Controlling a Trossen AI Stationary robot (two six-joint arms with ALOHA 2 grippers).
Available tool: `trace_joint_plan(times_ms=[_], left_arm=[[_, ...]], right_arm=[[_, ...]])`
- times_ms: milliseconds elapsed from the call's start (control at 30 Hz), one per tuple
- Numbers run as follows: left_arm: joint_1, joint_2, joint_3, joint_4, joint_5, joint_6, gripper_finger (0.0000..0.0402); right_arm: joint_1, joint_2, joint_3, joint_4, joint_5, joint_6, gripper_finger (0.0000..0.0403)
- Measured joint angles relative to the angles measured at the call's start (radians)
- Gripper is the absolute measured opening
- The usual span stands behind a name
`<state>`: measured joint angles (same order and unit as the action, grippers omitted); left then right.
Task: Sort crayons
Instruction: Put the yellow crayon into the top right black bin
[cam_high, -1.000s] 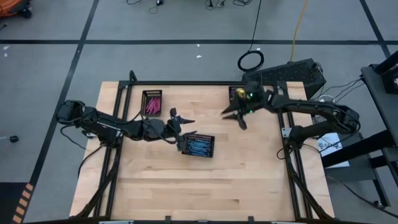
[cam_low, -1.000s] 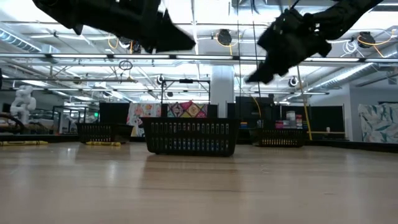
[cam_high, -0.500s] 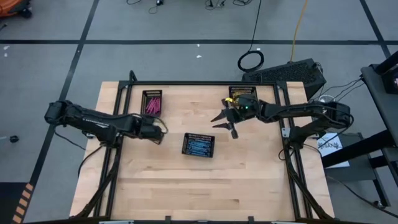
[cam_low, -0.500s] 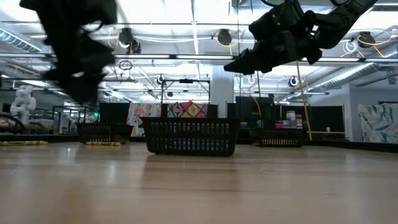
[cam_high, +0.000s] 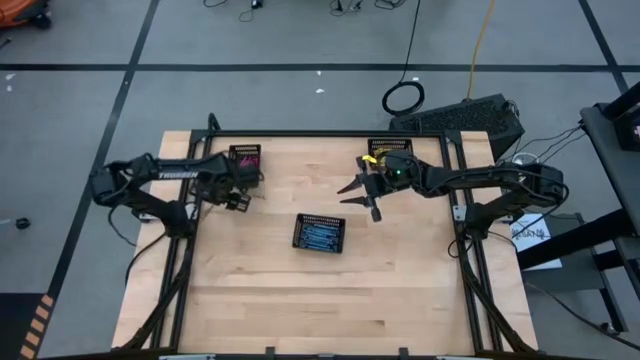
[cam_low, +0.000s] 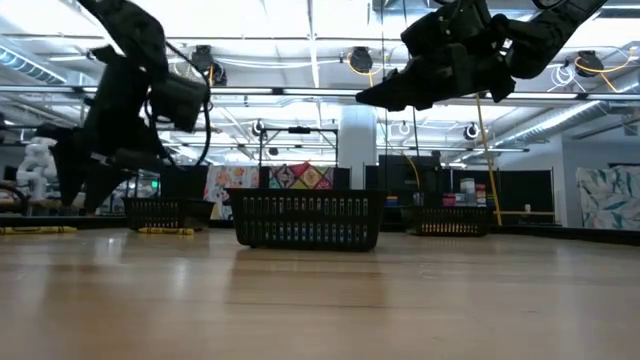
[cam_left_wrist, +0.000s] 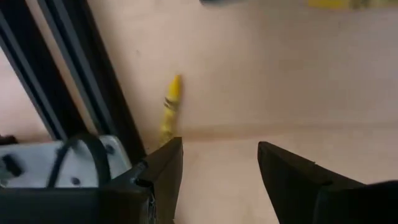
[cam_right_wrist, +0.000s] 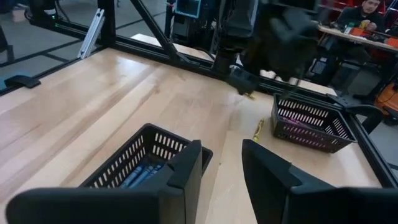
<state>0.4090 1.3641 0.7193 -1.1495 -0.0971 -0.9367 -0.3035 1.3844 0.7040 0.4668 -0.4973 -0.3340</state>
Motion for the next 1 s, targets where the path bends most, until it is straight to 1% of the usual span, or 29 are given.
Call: trace_joint_plan(times_ms=[67,200,300,400,500,800,1000], left_arm=[[0.071,0.014,0.0,0.004,0.002,0.063,0.0212],[0.193,0.035,0.0,0.018,0.055,0.174,0.0212],[0.264,0.055,0.0,0.012,0.092,0.246,0.0208],[0.313,0.083,0.0,0.005,0.097,0.292,0.0193],[0.348,0.121,0.0,0.012,0.097,0.328,0.0173],[0.426,0.286,0.005,0.042,0.109,0.465,0.0119],[0.427,0.296,0.002,0.037,0.124,0.508,0.0083]], right_arm=[[0.0,0.0,0.0,-0.004,0.0,-0.001,0.01],[0.0,0.0,0.0,-0.01,0.0,-0.015,0.01],[0.0,0.0,0.0,-0.031,0.0,-0.023,0.01],[0.0,0.0,0.0,-0.054,-0.001,-0.023,0.01],[0.0,0.0,0.0,-0.069,0.0,-0.023,0.01],[0.0,-0.001,0.0,-0.086,-0.001,-0.021,0.01],[0.0,-0.001,0.0,-0.091,-0.001,-0.02,0.01]])
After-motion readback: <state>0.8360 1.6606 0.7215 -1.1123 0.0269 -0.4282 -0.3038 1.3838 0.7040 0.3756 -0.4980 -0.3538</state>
